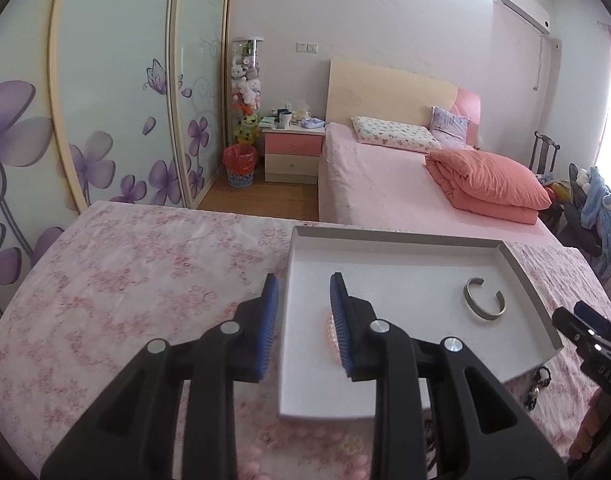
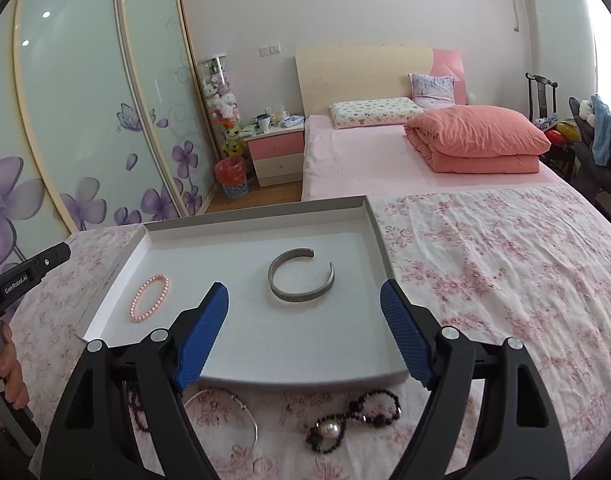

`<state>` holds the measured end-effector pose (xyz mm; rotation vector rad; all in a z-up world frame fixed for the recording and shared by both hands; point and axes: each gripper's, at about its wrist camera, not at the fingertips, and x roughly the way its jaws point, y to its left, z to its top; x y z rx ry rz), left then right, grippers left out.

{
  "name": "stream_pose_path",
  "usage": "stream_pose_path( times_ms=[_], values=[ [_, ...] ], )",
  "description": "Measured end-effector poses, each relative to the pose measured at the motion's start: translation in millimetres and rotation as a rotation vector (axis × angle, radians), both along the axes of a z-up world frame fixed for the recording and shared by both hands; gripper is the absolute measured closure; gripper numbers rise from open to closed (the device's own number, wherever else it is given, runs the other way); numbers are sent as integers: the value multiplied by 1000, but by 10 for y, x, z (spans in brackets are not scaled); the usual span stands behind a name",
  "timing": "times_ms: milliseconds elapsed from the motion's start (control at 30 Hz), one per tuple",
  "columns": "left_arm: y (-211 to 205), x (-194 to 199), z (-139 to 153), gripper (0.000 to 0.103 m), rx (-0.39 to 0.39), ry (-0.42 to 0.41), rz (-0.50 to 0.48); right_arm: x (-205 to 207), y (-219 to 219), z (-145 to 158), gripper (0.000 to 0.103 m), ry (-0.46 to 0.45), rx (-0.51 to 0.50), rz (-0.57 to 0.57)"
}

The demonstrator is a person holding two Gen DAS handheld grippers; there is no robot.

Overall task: Organize jewelry
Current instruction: 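Move the right tool to the white pearl bracelet and grasp it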

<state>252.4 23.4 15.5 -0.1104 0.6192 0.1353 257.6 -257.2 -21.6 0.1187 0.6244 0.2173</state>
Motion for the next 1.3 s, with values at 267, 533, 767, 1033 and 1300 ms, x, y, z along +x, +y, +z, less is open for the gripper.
stream_pose_path(
  times_ms=[267, 533, 767, 1033, 1300],
  values=[
    [109, -597, -79, 68, 20, 2, -8, -484, -68, -47, 25, 28, -3, 36],
    [193, -1008, -403, 65, 26, 74, -8, -905, 132, -435, 45, 164, -66, 156],
    [285, -1062, -587, 54, 20, 119, 13, -992, 275, -615, 63, 236, -114, 197],
    [261, -1044, -633, 48, 22, 128, -2, -1063, 423, -625, 83, 216, -207, 222],
    [209, -991, -670, 41, 19, 159, -18, -1064, 303, -627, 92, 225, -201, 184]
  ],
)
